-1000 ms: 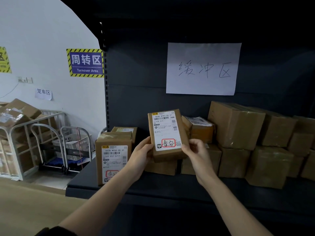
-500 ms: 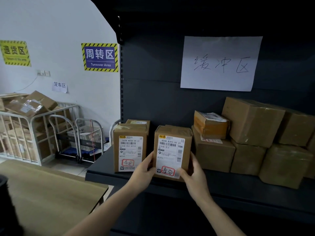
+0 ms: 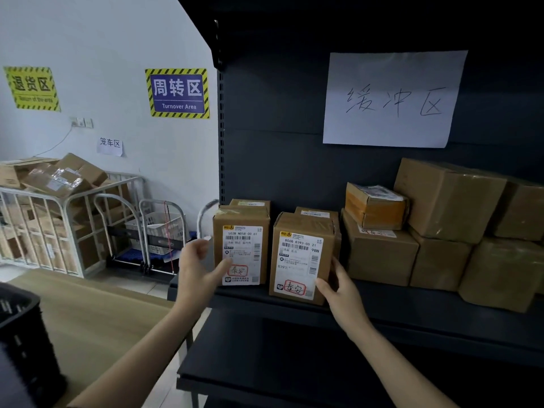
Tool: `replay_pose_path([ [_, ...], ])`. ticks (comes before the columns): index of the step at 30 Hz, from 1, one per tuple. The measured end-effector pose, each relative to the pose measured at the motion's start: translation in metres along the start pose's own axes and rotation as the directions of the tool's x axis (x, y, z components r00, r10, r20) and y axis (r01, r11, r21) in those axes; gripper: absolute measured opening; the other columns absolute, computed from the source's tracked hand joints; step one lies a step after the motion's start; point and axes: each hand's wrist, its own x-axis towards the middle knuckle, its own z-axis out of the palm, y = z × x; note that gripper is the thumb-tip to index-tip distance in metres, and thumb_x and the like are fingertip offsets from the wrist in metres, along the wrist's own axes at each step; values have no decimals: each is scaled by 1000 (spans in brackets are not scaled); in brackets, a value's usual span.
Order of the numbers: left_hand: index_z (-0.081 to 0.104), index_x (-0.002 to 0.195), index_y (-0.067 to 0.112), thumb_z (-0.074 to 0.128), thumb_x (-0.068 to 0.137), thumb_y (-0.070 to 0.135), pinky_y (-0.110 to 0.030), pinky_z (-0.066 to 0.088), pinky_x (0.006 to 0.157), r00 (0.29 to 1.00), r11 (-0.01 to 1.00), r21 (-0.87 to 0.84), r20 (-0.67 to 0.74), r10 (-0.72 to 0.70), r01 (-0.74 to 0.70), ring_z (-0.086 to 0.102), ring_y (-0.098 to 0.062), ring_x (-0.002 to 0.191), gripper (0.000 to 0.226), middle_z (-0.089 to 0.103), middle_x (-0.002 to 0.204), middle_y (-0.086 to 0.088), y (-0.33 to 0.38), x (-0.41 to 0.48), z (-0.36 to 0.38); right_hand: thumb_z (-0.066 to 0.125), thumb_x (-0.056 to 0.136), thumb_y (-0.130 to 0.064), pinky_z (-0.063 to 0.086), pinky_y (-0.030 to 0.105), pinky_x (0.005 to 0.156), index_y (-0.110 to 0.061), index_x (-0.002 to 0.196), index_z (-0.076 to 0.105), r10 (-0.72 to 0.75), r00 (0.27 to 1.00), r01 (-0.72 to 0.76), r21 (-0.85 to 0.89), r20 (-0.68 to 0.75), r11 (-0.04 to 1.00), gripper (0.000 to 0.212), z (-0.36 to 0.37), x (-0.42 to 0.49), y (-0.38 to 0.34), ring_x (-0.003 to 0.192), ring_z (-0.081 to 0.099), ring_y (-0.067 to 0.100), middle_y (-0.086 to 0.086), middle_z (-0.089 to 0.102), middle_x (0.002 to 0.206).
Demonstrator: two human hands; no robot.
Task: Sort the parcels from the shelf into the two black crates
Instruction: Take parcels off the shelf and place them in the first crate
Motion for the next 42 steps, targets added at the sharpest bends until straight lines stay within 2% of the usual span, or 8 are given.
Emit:
replay_pose_path([
  [2, 36, 135, 10, 77, 73, 23, -44, 39, 104, 993, 996, 26, 77, -88, 86, 44, -23, 122, 75, 45, 131, -9, -3, 13, -8, 51, 94, -16, 35, 26, 101, -24, 146, 26, 6, 1000, -6, 11, -1, 1000, 59, 5, 1, -2, 127, 43, 13, -2, 48, 139],
  [4, 27, 142, 11, 74, 77, 18, -36, 36, 105, 968, 990, -24, 215, -131, 140, 40, -15, 125, 80, 41, 136, 1, -2, 20, -9, 50, 95, -17, 35, 26, 101, -23, 146, 25, 11, 1000, -11, 18, -1, 1000, 57, 8, 1, -4, 128, 43, 14, -2, 48, 138],
  [8, 36, 131, 23, 61, 85, 3, -19, 53, 83, 874, 962, -168, 474, -110, 213, 62, 7, 83, 56, 57, 105, 15, 2, 25, -7, 48, 96, -17, 35, 24, 98, -23, 146, 25, 17, 1000, -17, 32, -5, 999, 56, 15, 1, -8, 123, 44, 10, -3, 49, 136],
  [10, 43, 123, 24, 60, 87, 8, -33, 53, 91, 861, 953, -191, 495, -115, 237, 66, 1, 86, 44, 63, 105, 10, -4, 29, -5, 47, 96, -17, 35, 23, 97, -23, 146, 27, 22, 1000, -22, 57, -5, 998, 54, 17, 1, -10, 115, 45, 4, -5, 51, 133],
  [14, 50, 121, 22, 55, 91, 20, -30, 55, 80, 854, 917, -259, 501, -141, 303, 68, -14, 96, 30, 67, 113, -4, -13, 32, -7, 47, 96, -19, 39, 23, 96, -23, 143, 33, 35, 999, -34, 98, -14, 995, 49, 21, 1, -10, 112, 48, 5, -4, 53, 132],
  [23, 58, 98, 39, 38, 98, 26, -12, 51, 53, 939, 925, -323, 333, -86, 199, 69, 2, 69, 24, 73, 77, 10, -14, 23, -48, 51, 91, -34, 46, 21, 82, -35, 124, 49, -2, 997, 27, 308, -83, 951, 33, 45, 0, -28, 98, 59, 1, -18, 63, 103],
  [31, 52, 119, 30, 39, 98, 25, -12, 52, 56, 979, 920, -353, 163, -120, 171, 70, -1, 69, 26, 70, 90, 3, -13, 8, -93, 52, 91, -31, 49, 14, 71, -30, 129, 50, -144, 985, 99, 373, 94, 922, 38, 72, 4, -62, 92, 65, -2, -17, 66, 104],
  [42, 41, 138, 27, 37, 98, 31, -18, 55, 64, 979, 919, -357, -48, -199, 169, 70, -9, 85, 40, 69, 106, 0, -6, -49, -139, 54, 90, -29, 47, 32, 92, -45, 117, 55, -235, 924, 49, 514, 303, 856, 32, 102, -15, -79, 103, 64, 9, -13, 69, 108],
])
